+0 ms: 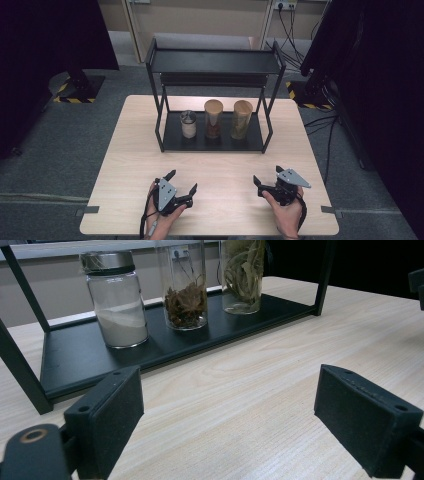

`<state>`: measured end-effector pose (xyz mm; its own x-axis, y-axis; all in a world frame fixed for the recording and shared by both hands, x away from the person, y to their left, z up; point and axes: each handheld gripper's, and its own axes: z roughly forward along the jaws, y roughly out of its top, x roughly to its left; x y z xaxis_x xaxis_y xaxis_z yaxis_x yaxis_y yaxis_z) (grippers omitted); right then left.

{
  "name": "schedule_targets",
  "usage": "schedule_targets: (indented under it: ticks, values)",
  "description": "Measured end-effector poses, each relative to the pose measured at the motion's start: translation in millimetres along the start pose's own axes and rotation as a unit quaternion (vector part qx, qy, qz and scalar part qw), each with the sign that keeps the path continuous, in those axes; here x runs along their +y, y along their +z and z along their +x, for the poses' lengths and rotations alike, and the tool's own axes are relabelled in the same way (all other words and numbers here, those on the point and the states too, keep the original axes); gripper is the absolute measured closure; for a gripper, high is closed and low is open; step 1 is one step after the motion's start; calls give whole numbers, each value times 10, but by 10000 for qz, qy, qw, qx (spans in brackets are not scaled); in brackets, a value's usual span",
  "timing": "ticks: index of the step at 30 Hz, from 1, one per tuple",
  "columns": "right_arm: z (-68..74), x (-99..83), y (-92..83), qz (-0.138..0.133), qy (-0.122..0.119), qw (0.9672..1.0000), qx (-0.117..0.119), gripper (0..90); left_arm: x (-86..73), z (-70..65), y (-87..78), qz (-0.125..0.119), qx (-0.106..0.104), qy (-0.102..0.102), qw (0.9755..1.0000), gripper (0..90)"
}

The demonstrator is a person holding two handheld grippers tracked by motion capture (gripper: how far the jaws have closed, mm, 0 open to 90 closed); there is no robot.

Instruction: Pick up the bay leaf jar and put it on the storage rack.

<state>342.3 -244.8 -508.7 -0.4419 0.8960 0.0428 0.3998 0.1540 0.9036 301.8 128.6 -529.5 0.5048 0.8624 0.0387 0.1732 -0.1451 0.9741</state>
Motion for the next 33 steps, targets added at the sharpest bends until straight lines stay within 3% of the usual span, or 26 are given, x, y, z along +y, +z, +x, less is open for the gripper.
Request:
schedule_targets:
  ticks: [28,33]
  values:
    - [-72,-169,-62,74,150,9998,-64,35,2,8,3,26,-7,-35,10000,116]
    - [-75,-162,-60,30,127,9999,-49,35,13,44,31,92,-62,-209,9997,106]
